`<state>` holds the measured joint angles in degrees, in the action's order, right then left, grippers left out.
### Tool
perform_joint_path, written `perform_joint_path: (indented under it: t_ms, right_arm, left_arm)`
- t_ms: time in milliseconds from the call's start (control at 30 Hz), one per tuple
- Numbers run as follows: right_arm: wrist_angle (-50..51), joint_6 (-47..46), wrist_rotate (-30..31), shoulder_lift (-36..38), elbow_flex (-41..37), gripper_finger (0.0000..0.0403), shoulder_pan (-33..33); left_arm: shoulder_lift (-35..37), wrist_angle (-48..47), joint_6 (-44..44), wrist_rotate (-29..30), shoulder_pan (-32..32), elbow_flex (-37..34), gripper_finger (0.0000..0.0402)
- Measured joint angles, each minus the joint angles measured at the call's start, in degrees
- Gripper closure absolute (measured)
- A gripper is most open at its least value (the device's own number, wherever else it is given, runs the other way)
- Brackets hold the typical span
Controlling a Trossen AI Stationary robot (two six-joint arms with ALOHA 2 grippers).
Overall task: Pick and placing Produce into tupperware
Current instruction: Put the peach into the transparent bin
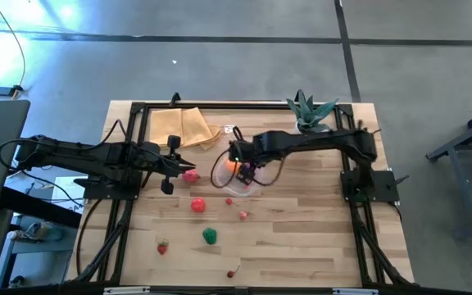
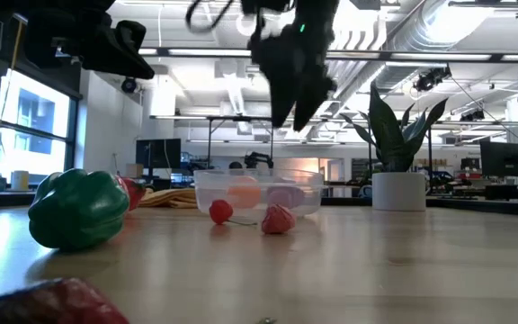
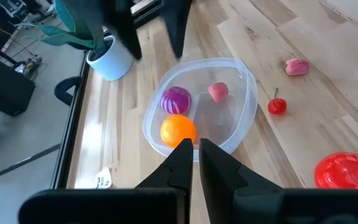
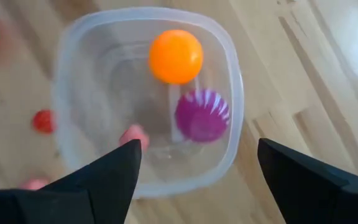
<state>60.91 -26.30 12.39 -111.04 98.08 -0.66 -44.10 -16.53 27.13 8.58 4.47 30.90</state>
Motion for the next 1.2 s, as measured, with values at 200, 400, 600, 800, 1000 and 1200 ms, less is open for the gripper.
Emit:
perform_joint_path:
  t_ms: [200,400,600,800,1000,1200]
  right_arm:
    - [3.6,-2.4,4.9,3.8,0.0,0.0089,10.7]
    - [0.5,-4.8,14.6,3.7,-1.1,0.0089,23.7]
    - [-0.6,-14.4,16.5,3.5,-5.5,0.0089,30.8]
    - [-4.2,-14.9,19.7,3.5,-10.1,0.0089,35.1]
    - [-17.8,-7.3,18.2,3.8,-18.0,0.0089,36.6]
    - [-36.9,-3.0,17.1,8.8,-29.6,0.0092,34.2]
  left_arm:
    - [0.0,0.0,0.0,0.0,0.0,0.0,0.0383]
    - [0.0,0.0,0.0,0.0,0.0,0.0,0.0383]
    - [0.0,0.0,0.0,0.0,0.0,0.0,0.0383]
    - [0.0,0.0,0.0,0.0,0.0,0.0,0.0383]
    - [0.0,0.0,0.0,0.0,0.0,0.0,0.0383]
    - [0.0,0.0,0.0,0.0,0.0,0.0,0.0383]
